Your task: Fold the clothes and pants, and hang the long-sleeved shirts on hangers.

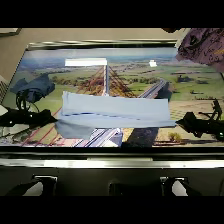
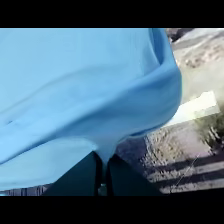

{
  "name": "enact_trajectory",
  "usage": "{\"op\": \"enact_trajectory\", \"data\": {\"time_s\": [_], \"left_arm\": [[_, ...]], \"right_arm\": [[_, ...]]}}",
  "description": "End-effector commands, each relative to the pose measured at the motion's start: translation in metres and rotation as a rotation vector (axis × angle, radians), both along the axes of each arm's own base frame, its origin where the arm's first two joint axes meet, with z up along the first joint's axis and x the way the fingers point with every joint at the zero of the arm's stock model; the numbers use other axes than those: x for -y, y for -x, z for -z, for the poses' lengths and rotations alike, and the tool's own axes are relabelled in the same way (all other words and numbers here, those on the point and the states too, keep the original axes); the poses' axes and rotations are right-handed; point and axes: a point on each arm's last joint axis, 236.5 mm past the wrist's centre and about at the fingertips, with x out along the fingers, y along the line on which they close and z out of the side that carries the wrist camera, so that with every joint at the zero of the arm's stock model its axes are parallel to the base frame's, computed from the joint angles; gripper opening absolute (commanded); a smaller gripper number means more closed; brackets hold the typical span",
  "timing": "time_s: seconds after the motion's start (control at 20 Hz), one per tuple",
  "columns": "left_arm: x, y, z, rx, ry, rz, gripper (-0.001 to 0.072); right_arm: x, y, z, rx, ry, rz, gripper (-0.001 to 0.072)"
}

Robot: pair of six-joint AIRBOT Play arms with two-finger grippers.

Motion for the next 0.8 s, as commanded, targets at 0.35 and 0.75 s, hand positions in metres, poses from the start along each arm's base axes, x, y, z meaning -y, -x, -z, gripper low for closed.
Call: {"op": "enact_trajectory", "data": {"time_s": [0.35, 0.75], "left_arm": [[0.004, -0.120, 0.024, 0.022, -0.003, 0.084, 0.0013], [-0.001, -0.164, 0.030, 0.054, -0.008, 0.081, 0.0013]], "right_arm": [[-0.013, -0.093, 0.041, -0.018, 0.152, -0.095, 0.0036], [0.017, -0.141, 0.026, 0.023, 0.231, -0.024, 0.0036]]}}
